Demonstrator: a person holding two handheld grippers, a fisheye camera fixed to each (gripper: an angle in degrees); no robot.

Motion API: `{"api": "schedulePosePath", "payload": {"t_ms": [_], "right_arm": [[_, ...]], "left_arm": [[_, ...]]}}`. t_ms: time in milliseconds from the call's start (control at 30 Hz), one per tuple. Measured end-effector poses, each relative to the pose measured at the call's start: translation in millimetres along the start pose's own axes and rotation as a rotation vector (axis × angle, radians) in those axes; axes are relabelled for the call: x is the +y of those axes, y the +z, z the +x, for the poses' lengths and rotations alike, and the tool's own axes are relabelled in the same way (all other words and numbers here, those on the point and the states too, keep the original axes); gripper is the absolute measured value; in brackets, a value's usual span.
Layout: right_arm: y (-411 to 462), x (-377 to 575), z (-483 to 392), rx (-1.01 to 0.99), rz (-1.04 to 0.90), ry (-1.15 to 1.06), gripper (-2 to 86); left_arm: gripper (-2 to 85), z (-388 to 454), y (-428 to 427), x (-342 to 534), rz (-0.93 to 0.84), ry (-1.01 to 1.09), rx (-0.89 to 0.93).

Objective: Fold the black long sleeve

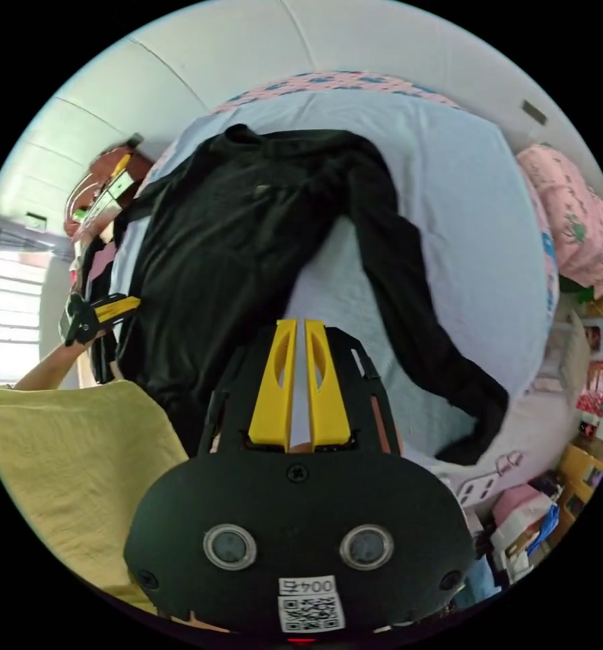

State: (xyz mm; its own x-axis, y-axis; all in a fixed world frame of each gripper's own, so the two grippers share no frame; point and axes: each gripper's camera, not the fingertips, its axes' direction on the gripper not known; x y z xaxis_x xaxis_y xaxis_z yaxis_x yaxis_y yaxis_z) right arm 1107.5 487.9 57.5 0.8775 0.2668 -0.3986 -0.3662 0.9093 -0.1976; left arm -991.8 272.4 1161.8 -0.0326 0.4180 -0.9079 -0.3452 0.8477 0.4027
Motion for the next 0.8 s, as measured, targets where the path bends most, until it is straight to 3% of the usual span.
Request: {"api": "schedulePosePath", "payload": {"t_ms": [133, 267, 367, 600, 667, 800], "right_arm": [[45.1, -41.9, -41.2, -0.063, -0.049, -0.077, 3.9], [99.5, -72.1, -80.6, -0.003, -0.157, -0.129, 4.0], [119.5, -82.6, -88.9, 0.083, -0.185, -0.117, 4.0], [138.4, -107.5, -80.2, 0.045, -0.223, -0.09, 5.4], [141.4, -119.9, -82.4, 0.008, -0.256, -0.084, 9.8], [108.1, -148.1, -72.1, 0.032, -0.081, -0.115, 15.7]], "left_arm": [[0.4, -17.4, 16.7, 1.5, 0.011, -0.012, 0.051], [0.4, -41.5, 34.4, 6.0, 0.036, -0.026, 0.13], [0.6, -59.2, 47.5, 4.1, 0.032, -0.012, 0.187], [1.5, -106.5, 79.4, 4.8, 0.044, -0.028, 0.356], [2.2, -127.1, 80.9, 5.7, 0.092, 0.002, 0.422], [3.8, -197.9, 70.3, -10.0, 0.273, -0.064, 0.436]]}}
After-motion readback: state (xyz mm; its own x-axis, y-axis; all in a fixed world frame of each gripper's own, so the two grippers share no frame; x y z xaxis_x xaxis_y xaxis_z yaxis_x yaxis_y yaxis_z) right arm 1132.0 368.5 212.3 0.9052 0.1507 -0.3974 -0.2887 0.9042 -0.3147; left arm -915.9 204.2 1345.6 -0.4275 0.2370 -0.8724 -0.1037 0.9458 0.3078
